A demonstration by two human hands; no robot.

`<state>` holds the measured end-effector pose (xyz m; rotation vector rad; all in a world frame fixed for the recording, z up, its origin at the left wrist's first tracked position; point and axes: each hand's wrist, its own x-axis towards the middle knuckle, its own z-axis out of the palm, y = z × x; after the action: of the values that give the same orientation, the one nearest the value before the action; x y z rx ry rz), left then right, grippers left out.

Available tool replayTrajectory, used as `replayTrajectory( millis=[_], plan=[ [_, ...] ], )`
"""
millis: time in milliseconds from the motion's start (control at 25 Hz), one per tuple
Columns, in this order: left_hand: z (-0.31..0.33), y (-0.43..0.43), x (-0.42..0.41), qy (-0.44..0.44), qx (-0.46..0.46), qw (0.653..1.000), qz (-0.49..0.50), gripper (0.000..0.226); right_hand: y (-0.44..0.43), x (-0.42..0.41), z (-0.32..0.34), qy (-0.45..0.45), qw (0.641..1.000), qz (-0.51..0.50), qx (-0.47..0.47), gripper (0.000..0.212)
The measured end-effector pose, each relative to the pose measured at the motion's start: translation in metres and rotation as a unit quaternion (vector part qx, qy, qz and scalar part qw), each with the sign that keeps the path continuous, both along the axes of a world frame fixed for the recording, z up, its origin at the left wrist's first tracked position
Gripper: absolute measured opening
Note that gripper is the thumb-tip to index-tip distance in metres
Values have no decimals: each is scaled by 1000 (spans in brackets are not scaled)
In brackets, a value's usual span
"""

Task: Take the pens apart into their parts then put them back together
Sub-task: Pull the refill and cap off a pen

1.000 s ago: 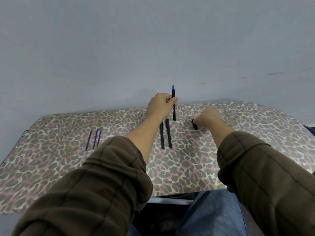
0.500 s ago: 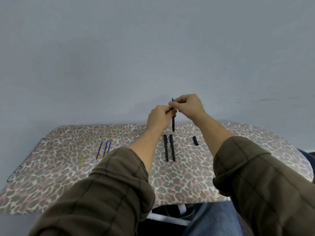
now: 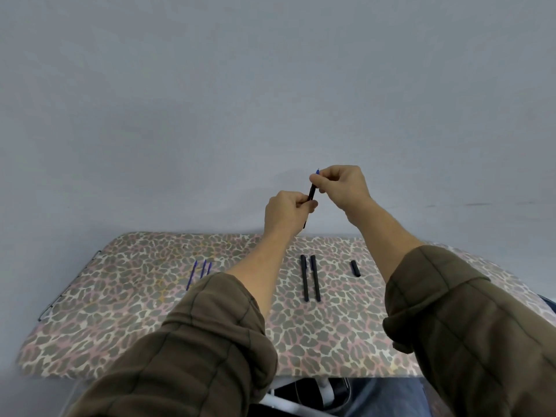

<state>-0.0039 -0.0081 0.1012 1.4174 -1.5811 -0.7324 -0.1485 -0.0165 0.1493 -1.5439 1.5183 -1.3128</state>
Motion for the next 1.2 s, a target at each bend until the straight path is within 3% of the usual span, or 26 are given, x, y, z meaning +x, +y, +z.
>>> replayTrajectory(
  millis=[280, 560, 800, 1040, 1200],
  plan=[
    [1, -1, 0, 31, 7, 997, -64, 20, 3, -10, 7, -28, 996, 89, 14, 15],
    [-2, -1, -2, 50, 20, 995, -80, 22, 3, -4, 1, -87, 993, 76, -14, 60],
    [-1, -4, 4, 61, 20, 995, -78, 22, -4, -3, 2, -117, 989, 84, 16, 87],
    [0, -4, 3, 61, 22, 994, -88, 22, -3, -1, 3, -115, 990, 86, 1, 77],
    [2, -4, 2, 59, 24, 994, -90, 22, 0, -2, 5, -109, 990, 85, -5, 81]
  ],
)
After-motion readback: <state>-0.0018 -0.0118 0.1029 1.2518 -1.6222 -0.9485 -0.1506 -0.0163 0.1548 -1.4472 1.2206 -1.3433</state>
